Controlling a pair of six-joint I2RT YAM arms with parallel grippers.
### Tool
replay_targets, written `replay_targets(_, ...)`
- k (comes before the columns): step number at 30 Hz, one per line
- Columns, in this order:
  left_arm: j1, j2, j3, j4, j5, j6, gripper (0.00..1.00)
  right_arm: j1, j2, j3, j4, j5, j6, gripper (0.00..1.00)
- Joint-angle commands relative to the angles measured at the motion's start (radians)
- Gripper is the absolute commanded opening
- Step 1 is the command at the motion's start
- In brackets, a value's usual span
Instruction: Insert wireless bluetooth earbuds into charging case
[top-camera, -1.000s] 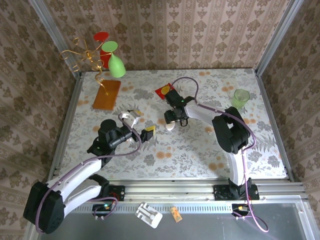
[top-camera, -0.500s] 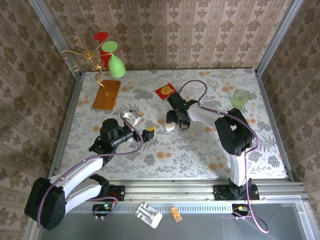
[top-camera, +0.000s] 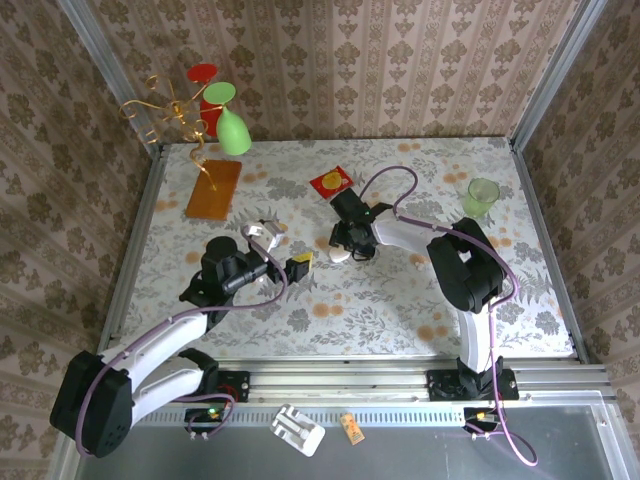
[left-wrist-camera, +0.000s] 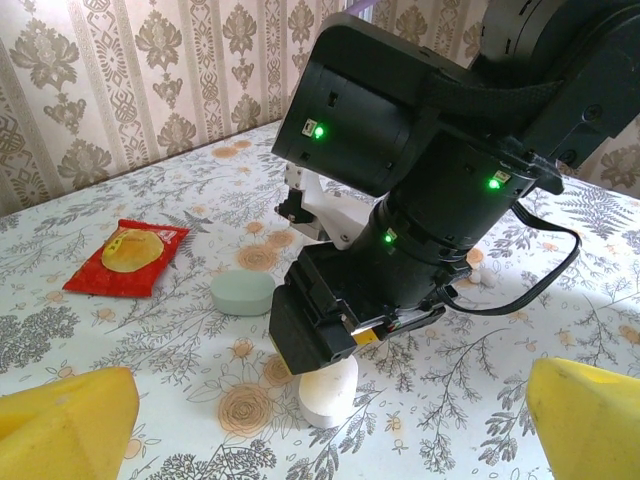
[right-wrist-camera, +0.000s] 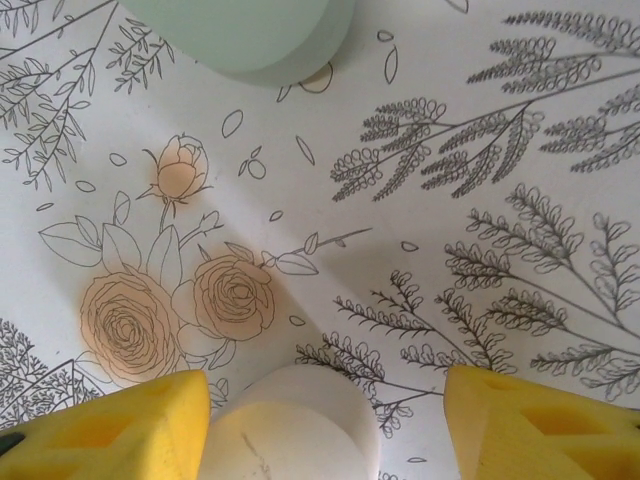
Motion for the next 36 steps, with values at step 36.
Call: replay_targets(36,-0.127,0.931,0.739,-0.716,0.046,0.863,0.72,-0.315,-0.685,-0.629,0.209,-0.154,-0.161,0.74)
